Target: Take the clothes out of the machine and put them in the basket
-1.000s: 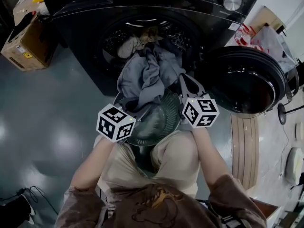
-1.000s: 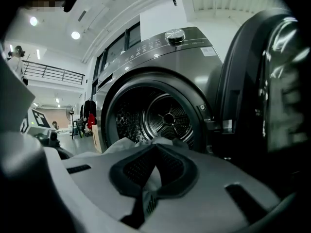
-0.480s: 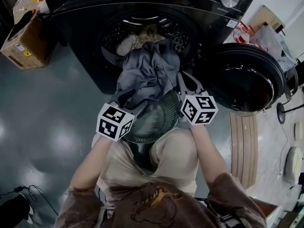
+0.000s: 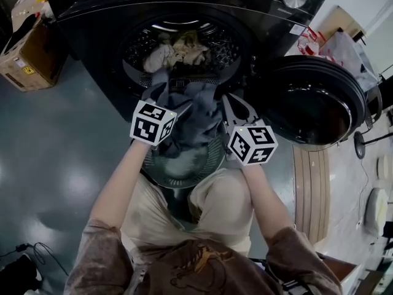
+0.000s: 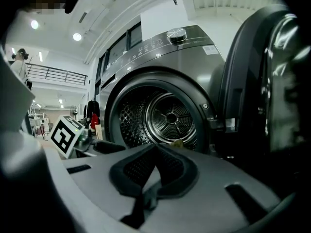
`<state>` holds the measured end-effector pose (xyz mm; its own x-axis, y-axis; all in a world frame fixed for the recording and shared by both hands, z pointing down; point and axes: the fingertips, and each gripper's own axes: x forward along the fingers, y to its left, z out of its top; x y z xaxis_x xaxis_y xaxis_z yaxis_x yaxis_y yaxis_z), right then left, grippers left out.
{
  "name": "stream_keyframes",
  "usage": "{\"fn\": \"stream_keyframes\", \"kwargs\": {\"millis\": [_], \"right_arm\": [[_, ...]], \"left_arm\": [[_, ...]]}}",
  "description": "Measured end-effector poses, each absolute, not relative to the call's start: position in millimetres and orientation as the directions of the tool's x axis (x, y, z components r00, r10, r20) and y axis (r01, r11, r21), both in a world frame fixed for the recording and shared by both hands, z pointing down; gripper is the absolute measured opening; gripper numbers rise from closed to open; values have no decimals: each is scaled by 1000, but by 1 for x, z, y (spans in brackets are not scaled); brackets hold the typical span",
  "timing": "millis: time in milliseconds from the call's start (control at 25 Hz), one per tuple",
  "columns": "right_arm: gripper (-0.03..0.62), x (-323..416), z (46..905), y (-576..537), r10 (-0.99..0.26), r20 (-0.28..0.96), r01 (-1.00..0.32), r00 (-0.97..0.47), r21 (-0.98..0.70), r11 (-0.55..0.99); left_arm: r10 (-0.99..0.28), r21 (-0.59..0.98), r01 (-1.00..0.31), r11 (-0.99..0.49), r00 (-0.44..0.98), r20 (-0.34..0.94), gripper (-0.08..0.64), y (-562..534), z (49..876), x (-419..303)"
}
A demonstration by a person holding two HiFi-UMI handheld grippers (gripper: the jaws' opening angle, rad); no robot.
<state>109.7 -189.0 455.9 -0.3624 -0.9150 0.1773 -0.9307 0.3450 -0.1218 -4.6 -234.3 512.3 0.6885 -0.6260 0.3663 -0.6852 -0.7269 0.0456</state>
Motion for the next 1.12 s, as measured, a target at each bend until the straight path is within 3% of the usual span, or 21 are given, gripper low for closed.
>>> {"fn": "stream_keyframes", "kwargs": {"millis": [280,760,1000,1120], "right_arm": [[-5,116,453,-184,-916,167,-928,-364,-145,343],[-5,108,451,-185,-891,151,-898,-429,-177,402],[-5,104,453,-189,-876,148,-881,-459,-203,427],[-5,100,454,-190,-865,149,-870,-479,-215,444]], "left_arm": [[-655,-11,-713,-701,639,403,399,-295,531,6],[-744,-177,-795,-580,429,512,397,-425,575,-28],[-710,-332,-705,-627,341,616,398,-455,588,-22],[-661,-334,-673,-660,309,684,388,-467,604,-27]]}}
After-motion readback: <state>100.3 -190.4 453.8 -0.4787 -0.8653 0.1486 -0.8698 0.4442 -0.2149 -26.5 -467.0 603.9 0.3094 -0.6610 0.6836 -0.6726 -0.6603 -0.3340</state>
